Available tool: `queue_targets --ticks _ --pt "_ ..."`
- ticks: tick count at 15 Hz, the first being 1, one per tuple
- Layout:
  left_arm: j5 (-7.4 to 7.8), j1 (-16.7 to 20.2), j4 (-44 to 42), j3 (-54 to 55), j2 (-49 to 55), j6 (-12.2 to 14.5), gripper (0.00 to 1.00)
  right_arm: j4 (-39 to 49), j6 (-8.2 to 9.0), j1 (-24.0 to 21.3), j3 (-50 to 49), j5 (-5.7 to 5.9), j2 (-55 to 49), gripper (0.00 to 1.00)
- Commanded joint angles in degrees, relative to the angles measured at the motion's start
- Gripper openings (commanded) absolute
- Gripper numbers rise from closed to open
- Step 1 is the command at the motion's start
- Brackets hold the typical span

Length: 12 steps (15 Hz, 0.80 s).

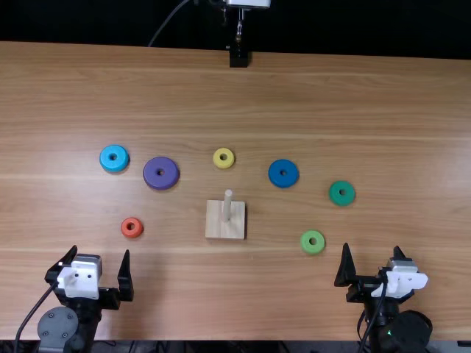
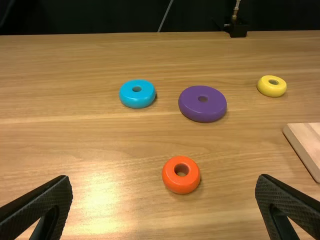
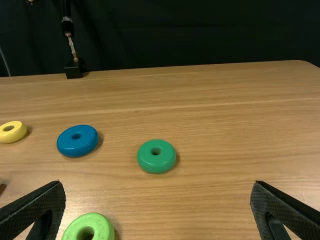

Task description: Build the Hanoi tower: stack the rings onto the peg from bottom to top in this color order: purple, dark blue, light blue, dark green, light green, yellow, orange.

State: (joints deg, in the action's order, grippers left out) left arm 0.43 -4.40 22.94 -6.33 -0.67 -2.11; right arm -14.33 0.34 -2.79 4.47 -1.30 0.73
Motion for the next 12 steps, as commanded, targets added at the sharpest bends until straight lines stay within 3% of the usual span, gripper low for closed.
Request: queue_targets --ticks 1,12 --pt "0.21 0.27 4.38 6.33 0.67 0.63 1.00 -3.88 0.19 -0.82 -3.50 0.03 -0.73 1.00" --pt "0.52 0.98 4.27 6.33 0.67 0.11 1.00 -3.88 0.19 -0.82 -3.50 0.03 -0.73 1.00"
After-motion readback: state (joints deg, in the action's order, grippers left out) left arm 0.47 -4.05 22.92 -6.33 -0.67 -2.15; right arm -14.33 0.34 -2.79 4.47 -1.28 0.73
